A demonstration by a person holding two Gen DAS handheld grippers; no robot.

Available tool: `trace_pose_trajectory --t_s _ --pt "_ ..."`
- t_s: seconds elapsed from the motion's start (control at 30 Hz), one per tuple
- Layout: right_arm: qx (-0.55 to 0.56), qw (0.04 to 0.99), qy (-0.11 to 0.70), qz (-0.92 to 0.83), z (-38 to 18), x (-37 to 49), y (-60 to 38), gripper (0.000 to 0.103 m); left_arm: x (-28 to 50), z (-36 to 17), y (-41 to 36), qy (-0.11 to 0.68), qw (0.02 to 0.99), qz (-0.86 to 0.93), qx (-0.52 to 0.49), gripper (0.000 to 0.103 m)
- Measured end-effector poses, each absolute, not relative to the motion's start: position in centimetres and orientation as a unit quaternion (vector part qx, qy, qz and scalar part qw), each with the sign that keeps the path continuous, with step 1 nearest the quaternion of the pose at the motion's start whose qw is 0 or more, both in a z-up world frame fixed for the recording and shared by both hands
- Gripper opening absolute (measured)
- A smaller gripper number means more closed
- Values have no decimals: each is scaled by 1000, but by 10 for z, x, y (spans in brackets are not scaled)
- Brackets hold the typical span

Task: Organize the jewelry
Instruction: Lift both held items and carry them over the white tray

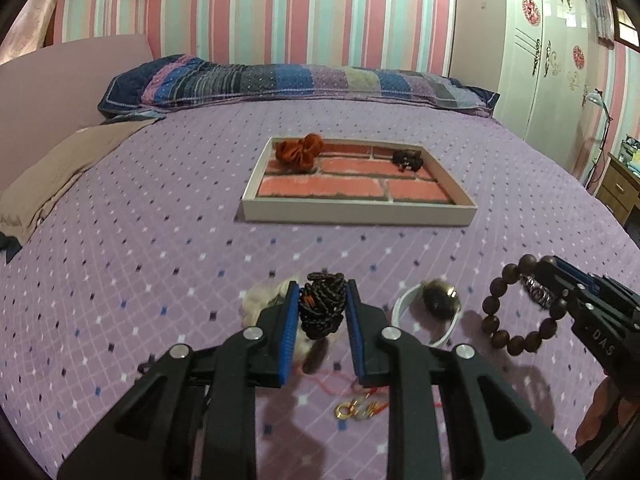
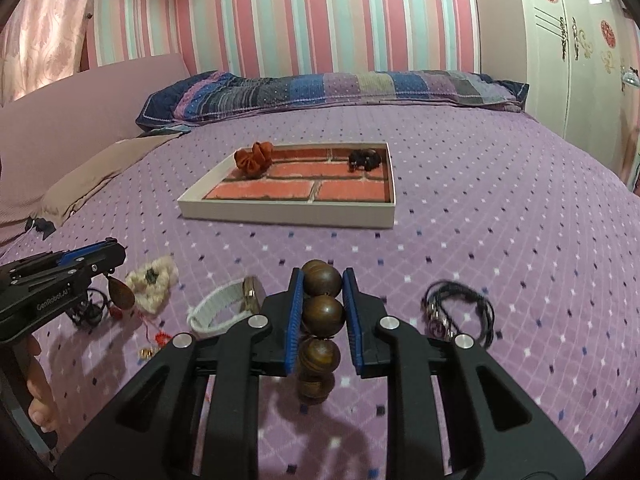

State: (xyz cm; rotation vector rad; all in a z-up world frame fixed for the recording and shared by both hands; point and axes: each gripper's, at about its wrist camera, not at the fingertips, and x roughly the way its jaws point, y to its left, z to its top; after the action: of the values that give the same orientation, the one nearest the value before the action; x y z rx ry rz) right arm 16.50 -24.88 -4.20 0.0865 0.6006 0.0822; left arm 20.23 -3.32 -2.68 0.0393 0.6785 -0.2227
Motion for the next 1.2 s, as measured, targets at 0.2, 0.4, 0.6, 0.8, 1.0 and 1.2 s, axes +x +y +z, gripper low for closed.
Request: trace_pose_trajectory --t_s 0.2,0.4,0.6,0.8,1.0,1.2 --pt "39 958 283 39 -21 187 -250 21 227 -7 -46 328 936 -126 16 23" --pt "40 959 279 38 -6 222 -256 21 262 10 -62 325 935 -135 25 23" --pt "34 961 273 26 13 278 -262 21 306 18 -75 338 929 -147 25 23" --pt "42 955 294 28 11 348 -272 21 367 19 -82 348 927 -140 19 23" --pt "47 943 328 24 -12 412 -277 21 441 -10 -83 395 911 -120 5 23" --pt "43 931 362 3 -42 456 -287 21 490 -45 -79 425 900 -93 15 23"
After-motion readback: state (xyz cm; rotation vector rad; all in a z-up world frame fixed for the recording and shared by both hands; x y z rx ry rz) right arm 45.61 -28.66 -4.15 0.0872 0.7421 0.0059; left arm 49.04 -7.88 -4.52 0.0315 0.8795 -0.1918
